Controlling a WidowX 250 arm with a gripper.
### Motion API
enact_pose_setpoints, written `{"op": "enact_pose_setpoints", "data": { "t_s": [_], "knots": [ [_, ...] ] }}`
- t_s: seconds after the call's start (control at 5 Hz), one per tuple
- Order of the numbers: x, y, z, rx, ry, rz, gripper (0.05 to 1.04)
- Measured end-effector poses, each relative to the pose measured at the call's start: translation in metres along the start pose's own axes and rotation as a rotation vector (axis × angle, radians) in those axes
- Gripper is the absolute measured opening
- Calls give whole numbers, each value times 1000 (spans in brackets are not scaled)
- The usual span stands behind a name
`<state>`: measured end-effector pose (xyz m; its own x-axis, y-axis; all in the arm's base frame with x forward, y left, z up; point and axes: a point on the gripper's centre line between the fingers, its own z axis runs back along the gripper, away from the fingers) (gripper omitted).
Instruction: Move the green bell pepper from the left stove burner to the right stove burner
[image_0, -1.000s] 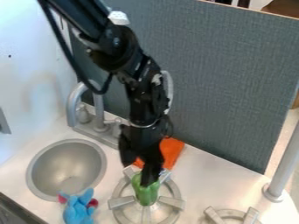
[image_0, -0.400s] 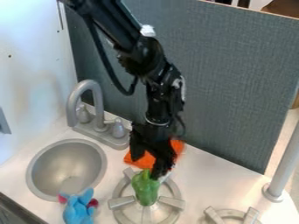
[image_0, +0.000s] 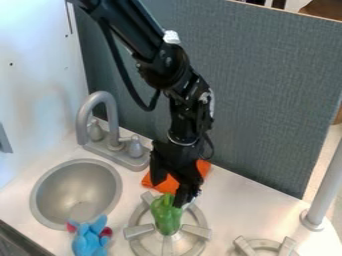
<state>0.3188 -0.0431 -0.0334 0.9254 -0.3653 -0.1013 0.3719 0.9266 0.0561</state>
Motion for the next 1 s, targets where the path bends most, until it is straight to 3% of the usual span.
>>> {"op": "enact_pose_setpoints", "data": {
  "t_s": [0.2, 0.4, 0.6, 1.0],
  "knots": [
    [-3, -1, -11, -1, 32, -5, 1001],
    [-4, 0, -11, -1, 34, -8, 969],
    [-5, 1, -13, 3, 35, -17, 791],
    [-10, -1, -14, -8, 55, -10, 283]
  ]
}}
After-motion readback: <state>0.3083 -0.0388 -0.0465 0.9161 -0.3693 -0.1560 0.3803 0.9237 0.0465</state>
